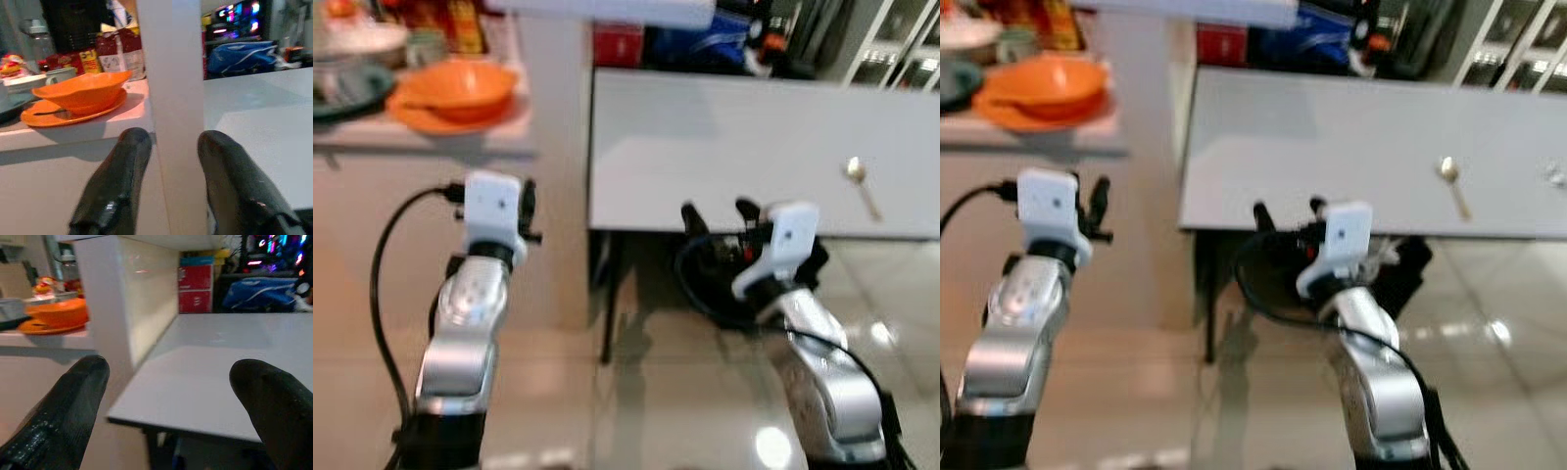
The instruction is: Setting the table
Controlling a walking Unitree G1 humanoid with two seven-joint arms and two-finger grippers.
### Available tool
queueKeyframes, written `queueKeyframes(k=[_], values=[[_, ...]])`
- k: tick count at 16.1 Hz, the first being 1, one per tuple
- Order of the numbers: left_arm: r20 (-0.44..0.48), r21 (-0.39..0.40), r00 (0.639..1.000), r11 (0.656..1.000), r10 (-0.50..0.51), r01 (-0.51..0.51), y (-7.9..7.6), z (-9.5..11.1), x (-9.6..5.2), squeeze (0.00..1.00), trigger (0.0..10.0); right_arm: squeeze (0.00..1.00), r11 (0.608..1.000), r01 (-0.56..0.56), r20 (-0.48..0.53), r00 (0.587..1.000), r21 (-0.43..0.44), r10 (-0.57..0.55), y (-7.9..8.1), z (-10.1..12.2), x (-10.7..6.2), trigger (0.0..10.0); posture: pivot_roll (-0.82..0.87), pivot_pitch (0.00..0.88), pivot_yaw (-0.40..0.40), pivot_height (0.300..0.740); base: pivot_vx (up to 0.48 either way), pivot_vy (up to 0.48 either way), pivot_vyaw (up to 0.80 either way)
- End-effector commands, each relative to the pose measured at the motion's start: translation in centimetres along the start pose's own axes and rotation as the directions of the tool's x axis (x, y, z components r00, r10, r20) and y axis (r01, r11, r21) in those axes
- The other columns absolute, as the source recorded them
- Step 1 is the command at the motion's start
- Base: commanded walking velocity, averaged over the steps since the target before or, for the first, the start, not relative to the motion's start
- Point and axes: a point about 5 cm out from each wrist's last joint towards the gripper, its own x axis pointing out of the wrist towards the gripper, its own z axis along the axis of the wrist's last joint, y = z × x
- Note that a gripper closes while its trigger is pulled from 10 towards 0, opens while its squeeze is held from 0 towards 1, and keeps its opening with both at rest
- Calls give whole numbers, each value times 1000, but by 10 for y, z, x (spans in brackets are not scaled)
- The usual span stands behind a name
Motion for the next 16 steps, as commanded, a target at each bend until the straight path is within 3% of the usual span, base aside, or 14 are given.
queueKeyframes(k=[1,9,11,12,16], values=[[15,-20,999,998,-52,52,-10,5,-2,1000,10000,1000,1000,9,0,1000,15,-9,-3,2,-2,10000,12,27,-41,740,0,480,0],[47,-15,998,999,-39,39,-7,15,-2,1000,10000,1000,1000,6,32,999,7,-6,-6,12,8,10000,20,42,-57,740,0,480,0],[69,-18,997,1000,-22,23,-6,19,-2,1000,10000,1000,998,49,29,998,-48,-47,-9,13,12,10000,24,43,-64,740,0,124,0],[89,-20,996,1000,-20,21,-7,24,-2,0,10000,0,995,78,26,997,-66,-76,-11,14,15,10000,25,43,-69,740,0,0,0],[160,39,986,998,-45,39,-9,35,-1,0,10000,0,996,70,52,996,-52,-67,-13,24,23,10000,30,43,-73,740,174,0,0]])
